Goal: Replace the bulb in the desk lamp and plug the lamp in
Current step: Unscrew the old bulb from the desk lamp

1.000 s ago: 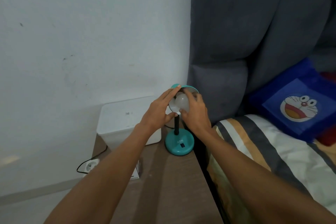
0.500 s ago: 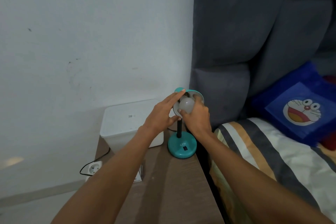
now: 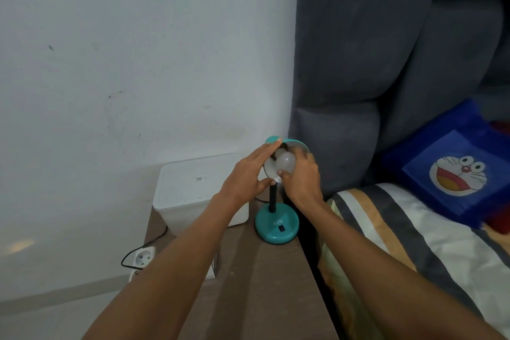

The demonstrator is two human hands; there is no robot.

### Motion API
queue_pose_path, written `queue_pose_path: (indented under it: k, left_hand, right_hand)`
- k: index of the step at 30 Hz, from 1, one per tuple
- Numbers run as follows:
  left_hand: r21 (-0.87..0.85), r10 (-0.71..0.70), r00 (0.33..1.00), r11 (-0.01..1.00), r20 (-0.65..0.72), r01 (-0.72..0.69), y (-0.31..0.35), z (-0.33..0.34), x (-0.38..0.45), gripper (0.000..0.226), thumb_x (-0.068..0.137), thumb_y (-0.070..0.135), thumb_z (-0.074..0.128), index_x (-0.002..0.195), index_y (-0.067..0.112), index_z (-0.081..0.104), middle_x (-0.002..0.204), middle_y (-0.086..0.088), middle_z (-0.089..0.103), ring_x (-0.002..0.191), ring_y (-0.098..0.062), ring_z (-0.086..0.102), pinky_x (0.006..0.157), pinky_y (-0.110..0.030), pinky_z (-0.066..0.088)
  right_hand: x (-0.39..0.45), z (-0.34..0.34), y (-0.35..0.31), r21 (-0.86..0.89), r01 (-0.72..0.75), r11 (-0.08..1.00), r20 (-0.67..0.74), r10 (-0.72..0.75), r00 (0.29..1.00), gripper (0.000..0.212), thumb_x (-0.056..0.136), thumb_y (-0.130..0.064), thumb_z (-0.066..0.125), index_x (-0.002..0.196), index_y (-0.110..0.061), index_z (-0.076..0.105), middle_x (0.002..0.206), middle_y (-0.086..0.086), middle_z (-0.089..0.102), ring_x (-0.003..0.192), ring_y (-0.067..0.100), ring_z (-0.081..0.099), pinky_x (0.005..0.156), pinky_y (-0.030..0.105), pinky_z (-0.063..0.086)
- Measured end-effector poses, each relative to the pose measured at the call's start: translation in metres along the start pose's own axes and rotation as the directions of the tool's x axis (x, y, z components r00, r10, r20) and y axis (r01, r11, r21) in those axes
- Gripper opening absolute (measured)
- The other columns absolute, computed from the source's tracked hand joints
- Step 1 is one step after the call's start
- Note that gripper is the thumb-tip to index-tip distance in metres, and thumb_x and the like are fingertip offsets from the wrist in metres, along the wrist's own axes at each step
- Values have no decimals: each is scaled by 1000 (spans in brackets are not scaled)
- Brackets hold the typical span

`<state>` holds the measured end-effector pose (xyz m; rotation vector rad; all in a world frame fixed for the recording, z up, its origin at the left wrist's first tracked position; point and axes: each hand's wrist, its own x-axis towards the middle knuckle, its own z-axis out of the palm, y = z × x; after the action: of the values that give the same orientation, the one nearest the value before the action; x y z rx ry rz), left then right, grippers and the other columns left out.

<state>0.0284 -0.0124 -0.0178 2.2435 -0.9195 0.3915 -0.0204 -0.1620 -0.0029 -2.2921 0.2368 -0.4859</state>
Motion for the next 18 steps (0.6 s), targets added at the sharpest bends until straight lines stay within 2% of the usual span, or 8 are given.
queue_pose_path:
  k: [3,7,9,13,16,18]
  left_hand:
    - [12,-3,1000,1000,6,3,2,0,0,103,77,10,87,159,32,27,159,-1,43,143,-22,46,110,-45,49]
    - [15,-3,1000,1000,13,2,1,0,0,105,77,8,87,159,35,26,159,-1,43,142,-22,46,109,-45,49]
    - [9,-6,1000,1000,8,6,1,0,-1,105,77,7,87,159,33,27,159,-2,43,143,-22,46,109,-45,49]
    - [11,0,1000,1000,12,0,2,-1,-1,104,78,9,86,159,34,26,159,-1,43,142,-22,47,110,-45,49]
    - [12,6,1000,1000,14,-7,2,-1,0,103,79,9,85,159,34,26,159,0,43,141,-21,48,109,-45,49]
    - [6,6,1000,1000,8,-6,2,0,0,101,79,8,85,159,32,28,158,-1,43,141,-22,48,109,-45,49]
  right_hand:
    - [-3,1,1,-25,28,999,2,-28,1000,62,85,-12,74,139,-25,47,136,12,43,121,33,52,98,41,48]
    - [-4,2,0,30,-29,999,-34,30,999,59,87,-31,74,137,-12,49,130,15,58,114,33,61,91,41,51]
    - [-1,0,-2,16,-43,999,-18,43,999,55,87,-29,75,134,-12,52,127,15,59,113,33,61,91,41,51]
    - [-1,0,-4,-41,-9,999,-4,9,1000,60,84,-19,77,137,-21,50,134,14,48,121,33,53,98,42,49]
    - [-3,0,-7,-21,-11,1000,5,11,1000,62,86,-24,75,140,-26,46,131,14,53,115,33,58,93,41,50]
    - [-3,-1,-8,18,-61,998,22,61,998,64,87,-28,74,143,-20,43,129,16,57,114,34,60,92,41,51]
